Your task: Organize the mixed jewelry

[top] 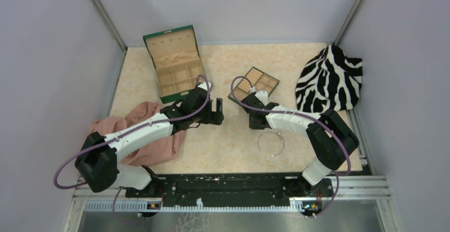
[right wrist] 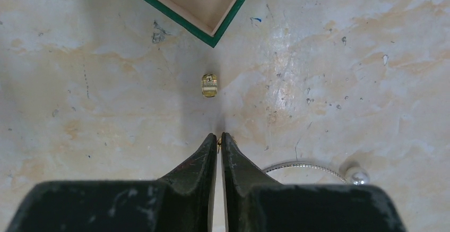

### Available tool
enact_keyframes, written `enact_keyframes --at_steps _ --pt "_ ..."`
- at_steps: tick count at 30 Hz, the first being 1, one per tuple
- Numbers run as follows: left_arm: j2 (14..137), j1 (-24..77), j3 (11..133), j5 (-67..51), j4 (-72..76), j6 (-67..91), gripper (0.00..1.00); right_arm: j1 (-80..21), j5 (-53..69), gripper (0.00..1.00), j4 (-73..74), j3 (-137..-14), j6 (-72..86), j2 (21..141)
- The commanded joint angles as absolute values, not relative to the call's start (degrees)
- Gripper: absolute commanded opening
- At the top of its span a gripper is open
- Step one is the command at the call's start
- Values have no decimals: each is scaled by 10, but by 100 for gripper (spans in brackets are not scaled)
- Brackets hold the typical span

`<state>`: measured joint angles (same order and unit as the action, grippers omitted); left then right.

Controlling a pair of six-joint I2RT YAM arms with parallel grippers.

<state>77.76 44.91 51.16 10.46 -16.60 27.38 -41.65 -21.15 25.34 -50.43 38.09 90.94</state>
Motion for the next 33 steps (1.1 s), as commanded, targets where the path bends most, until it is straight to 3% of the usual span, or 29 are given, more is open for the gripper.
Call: enact_keyframes --at_steps 1,6,16,33 --pt "774 449 507 109 -157 268 99 -422 -236 6 246 -526 381 912" --pt "776 450 505 108 -157 267 99 -422 -238 6 248 -531 379 915" --pt "777 449 505 108 -157 265 99 -421 -229 29 251 -530 340 905" --pt "782 449 516 126 -168 251 99 -422 -159 33 227 -509 312 911"
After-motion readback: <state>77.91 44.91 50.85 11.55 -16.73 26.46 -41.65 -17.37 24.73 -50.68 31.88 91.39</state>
